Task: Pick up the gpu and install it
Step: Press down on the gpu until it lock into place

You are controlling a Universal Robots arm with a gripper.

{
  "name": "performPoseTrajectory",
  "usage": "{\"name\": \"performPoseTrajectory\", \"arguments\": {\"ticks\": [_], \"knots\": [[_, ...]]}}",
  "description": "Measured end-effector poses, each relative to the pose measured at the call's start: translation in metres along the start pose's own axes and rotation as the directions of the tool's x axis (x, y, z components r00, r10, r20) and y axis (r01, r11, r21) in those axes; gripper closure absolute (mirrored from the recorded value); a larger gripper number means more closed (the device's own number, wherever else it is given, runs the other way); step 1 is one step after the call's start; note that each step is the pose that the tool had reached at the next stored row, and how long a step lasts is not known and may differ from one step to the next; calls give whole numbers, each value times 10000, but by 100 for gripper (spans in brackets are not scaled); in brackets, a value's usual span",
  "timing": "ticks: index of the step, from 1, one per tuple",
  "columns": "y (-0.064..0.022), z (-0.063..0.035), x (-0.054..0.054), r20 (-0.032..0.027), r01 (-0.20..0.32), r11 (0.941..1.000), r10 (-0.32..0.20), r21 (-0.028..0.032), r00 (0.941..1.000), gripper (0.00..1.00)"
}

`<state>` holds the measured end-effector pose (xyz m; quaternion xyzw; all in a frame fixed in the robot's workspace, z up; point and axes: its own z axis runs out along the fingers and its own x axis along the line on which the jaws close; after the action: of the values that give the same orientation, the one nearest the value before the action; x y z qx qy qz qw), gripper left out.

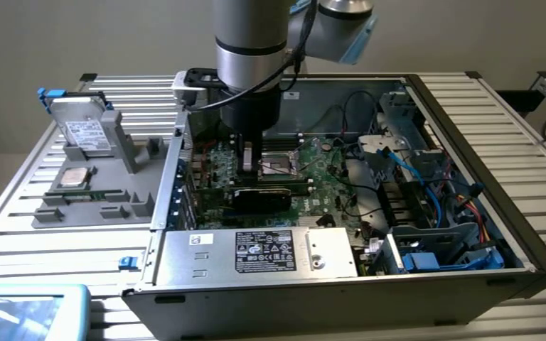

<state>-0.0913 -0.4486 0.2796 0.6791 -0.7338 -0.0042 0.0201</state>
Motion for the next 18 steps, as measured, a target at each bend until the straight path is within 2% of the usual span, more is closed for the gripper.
{"name": "performPoseTrajectory", "arguments": {"ticks": [10, 18], "knots": [[-10, 99, 11, 44, -4, 10000, 4, -4, 10000, 88], [-12, 139, 15, 52, -4, 10000, 4, -6, 10000, 88]]}}
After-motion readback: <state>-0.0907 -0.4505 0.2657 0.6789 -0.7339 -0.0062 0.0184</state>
